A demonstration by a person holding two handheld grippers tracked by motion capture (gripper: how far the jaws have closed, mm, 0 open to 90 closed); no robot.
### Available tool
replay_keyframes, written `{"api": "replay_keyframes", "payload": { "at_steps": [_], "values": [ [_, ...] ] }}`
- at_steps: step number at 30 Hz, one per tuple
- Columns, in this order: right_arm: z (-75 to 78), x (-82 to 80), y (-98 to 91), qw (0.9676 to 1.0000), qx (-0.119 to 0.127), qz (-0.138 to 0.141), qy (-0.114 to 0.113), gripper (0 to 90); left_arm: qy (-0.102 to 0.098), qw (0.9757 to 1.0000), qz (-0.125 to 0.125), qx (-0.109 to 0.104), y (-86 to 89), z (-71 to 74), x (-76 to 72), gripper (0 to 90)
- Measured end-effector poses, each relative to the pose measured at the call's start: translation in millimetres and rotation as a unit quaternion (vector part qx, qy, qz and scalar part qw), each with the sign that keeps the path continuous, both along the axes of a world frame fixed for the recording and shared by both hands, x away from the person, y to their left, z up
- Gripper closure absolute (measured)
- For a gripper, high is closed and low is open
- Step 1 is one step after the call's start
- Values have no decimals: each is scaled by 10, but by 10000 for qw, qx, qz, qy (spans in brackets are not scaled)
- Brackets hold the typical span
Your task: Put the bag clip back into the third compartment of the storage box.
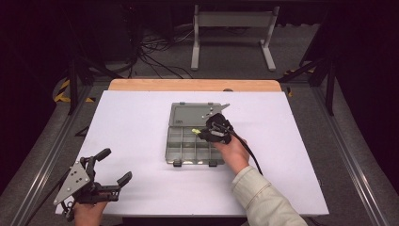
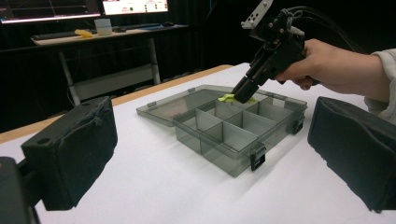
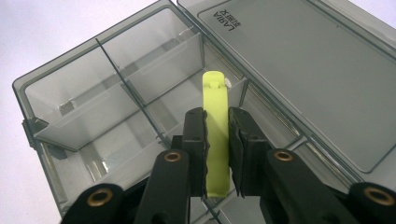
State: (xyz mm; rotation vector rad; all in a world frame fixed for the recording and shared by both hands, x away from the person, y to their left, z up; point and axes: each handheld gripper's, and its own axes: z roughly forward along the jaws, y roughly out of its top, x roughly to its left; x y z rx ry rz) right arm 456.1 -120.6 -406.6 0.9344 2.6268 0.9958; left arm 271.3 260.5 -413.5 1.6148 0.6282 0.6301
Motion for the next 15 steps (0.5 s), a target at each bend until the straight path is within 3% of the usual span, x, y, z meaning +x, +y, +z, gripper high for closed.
{"api": "replay_keyframes", "payload": {
  "at_steps": [12,15],
  "values": [
    [-31,13,-18,9999,34,-101,42,777,-8,10000,-4,9,4,2,0,22],
    [-25,11,-29,9999,77,-109,26,702,-23,10000,4,-19,-3,0,-1,22]
  ]
}}
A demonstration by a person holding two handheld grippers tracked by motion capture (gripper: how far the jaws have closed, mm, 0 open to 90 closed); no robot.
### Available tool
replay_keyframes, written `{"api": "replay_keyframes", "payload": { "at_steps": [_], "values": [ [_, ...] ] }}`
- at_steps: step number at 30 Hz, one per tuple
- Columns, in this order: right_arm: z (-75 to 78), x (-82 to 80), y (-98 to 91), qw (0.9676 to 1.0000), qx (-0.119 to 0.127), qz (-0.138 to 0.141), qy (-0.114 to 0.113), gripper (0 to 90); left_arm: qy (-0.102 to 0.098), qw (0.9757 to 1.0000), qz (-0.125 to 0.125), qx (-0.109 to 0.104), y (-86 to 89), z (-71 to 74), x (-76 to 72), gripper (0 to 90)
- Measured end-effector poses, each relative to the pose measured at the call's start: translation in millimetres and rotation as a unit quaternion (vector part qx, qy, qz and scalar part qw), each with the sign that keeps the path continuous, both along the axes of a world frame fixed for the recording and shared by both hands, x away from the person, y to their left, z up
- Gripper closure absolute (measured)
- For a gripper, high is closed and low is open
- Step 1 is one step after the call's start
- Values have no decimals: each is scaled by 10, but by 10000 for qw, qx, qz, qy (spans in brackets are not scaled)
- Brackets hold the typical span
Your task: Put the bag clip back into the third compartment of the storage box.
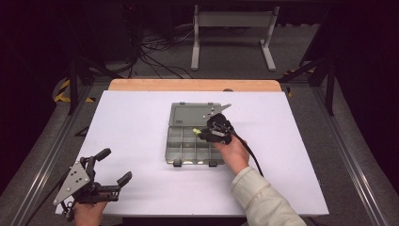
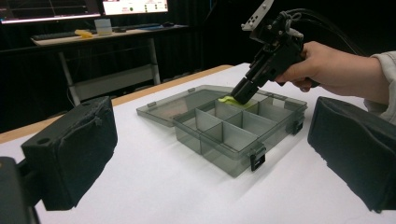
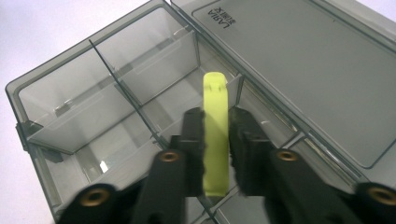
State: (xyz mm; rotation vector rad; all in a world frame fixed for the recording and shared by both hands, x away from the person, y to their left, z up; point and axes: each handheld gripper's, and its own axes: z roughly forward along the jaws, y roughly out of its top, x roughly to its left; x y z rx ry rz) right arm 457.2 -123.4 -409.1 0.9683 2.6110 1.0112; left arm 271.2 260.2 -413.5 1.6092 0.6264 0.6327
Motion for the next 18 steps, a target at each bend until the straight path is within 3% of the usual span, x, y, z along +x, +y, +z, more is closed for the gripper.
{"api": "replay_keyframes", "payload": {
  "at_steps": [7,9,12,18],
  "values": [
    [63,-31,-11,9998,64,-52,-200,551,9,10000,0,8,-1,0,1,22],
    [112,-44,-23,9994,71,-117,-310,385,13,10000,-2,4,-2,-2,2,22],
    [178,-64,-61,9985,163,-224,-476,251,30,10000,-15,13,-1,-2,3,22],
    [328,-129,-139,9965,366,-189,-733,177,24,10000,-6,6,-5,-4,0,22]
  ]
}}
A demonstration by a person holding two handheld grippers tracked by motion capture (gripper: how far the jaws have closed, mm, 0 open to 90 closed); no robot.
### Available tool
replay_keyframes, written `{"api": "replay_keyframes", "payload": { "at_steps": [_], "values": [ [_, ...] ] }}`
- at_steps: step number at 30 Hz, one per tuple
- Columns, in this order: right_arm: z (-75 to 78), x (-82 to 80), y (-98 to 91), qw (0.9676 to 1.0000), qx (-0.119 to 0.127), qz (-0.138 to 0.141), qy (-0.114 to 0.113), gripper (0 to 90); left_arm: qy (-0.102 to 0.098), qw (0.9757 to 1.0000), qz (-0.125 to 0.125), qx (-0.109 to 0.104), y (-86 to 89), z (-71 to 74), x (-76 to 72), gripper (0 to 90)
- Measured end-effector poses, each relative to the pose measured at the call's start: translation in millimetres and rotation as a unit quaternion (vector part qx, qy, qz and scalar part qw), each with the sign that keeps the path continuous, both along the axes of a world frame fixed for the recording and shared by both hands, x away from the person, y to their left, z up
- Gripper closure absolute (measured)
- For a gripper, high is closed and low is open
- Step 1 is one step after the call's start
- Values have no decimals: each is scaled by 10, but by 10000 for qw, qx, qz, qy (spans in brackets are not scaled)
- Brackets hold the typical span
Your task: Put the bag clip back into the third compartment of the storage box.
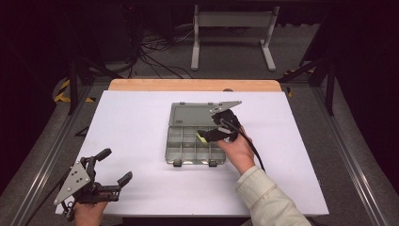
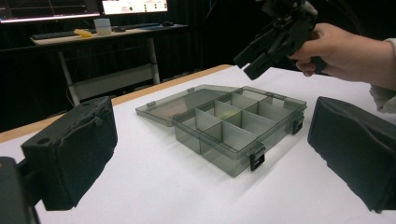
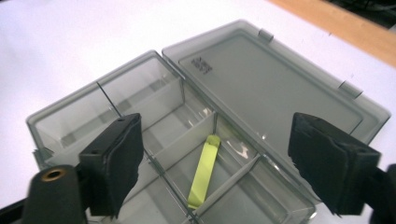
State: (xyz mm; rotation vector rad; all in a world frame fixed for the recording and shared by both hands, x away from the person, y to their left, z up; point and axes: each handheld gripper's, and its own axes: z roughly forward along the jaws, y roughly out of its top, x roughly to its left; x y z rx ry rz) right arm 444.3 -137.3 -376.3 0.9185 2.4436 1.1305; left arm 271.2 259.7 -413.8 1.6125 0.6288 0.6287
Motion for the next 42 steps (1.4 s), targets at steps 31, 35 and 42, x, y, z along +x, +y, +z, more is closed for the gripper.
{"api": "replay_keyframes", "payload": {
  "at_steps": [31,35,42],
  "values": [
    [455,-601,-350,9959,345,508,-658,3,-15,10000,14,11,8,12,-10,21],
    [483,-709,-493,9944,420,514,-821,4,-37,10000,32,1,12,11,-8,21],
    [485,-888,-714,9921,589,458,-1009,1,-43,10000,41,-3,12,14,-9,21]
  ]
}}
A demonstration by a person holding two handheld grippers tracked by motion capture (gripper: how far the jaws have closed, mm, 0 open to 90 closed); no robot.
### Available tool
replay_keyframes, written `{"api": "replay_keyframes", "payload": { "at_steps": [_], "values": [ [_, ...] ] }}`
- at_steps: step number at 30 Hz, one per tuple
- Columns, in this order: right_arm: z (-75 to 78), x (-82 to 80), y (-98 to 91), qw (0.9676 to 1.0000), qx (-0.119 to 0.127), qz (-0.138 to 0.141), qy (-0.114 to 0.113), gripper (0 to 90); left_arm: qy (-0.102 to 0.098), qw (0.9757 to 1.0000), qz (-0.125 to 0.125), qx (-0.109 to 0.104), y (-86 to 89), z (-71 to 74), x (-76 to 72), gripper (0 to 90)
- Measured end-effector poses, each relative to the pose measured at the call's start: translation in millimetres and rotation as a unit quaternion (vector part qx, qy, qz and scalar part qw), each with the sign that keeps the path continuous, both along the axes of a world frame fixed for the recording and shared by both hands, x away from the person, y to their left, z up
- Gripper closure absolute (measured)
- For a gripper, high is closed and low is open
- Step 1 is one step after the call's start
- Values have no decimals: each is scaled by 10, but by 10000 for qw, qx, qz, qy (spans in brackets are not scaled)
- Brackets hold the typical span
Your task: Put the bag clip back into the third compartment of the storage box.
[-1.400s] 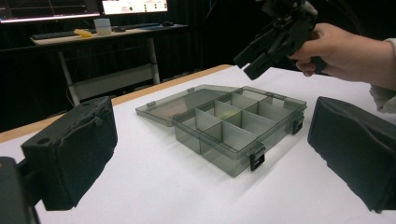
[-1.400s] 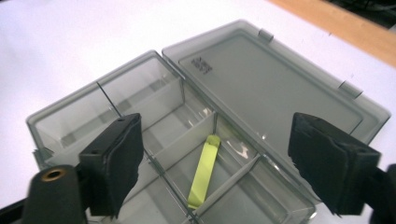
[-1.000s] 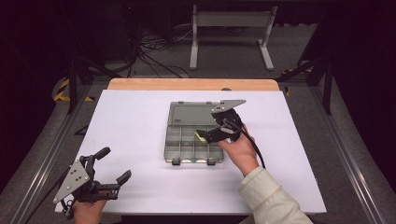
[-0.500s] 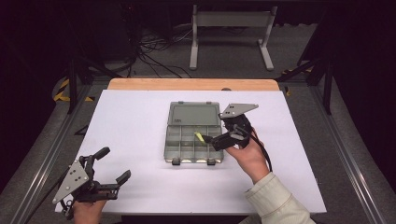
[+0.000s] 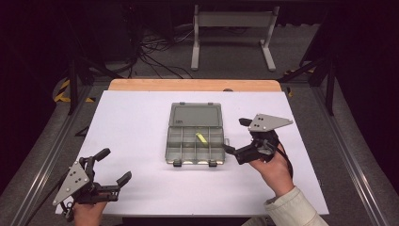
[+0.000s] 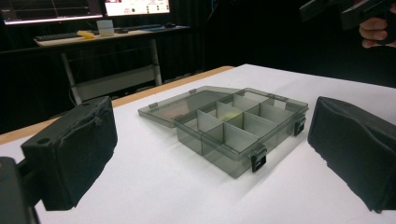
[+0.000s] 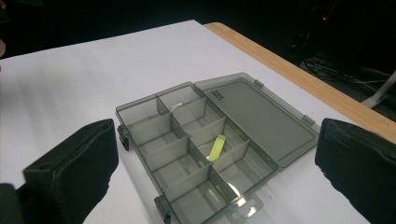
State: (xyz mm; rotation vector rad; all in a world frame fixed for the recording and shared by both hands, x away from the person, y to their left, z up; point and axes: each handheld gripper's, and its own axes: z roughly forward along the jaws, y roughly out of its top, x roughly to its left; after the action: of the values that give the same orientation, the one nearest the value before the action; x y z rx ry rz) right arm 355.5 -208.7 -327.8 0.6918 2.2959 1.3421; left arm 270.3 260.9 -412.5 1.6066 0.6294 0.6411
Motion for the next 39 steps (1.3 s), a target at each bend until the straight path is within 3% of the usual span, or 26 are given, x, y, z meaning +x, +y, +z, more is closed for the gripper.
{"api": "replay_keyframes", "payload": {
  "at_steps": [10,19,26,39],
  "values": [
    [-61,-199,-248,9994,206,-59,-286,0,-3,10000,11,-31,5,4,-5,21],
    [-196,-302,-464,9986,339,-153,-369,0,-20,10000,-10,-17,13,6,-7,21],
    [-399,-372,-643,9979,464,-244,-368,0,-28,10000,-22,-23,12,4,-6,20],
    [-695,-468,-784,9961,651,-271,-538,0,-36,10000,-46,-20,26,-7,-2,19]
  ]
}}
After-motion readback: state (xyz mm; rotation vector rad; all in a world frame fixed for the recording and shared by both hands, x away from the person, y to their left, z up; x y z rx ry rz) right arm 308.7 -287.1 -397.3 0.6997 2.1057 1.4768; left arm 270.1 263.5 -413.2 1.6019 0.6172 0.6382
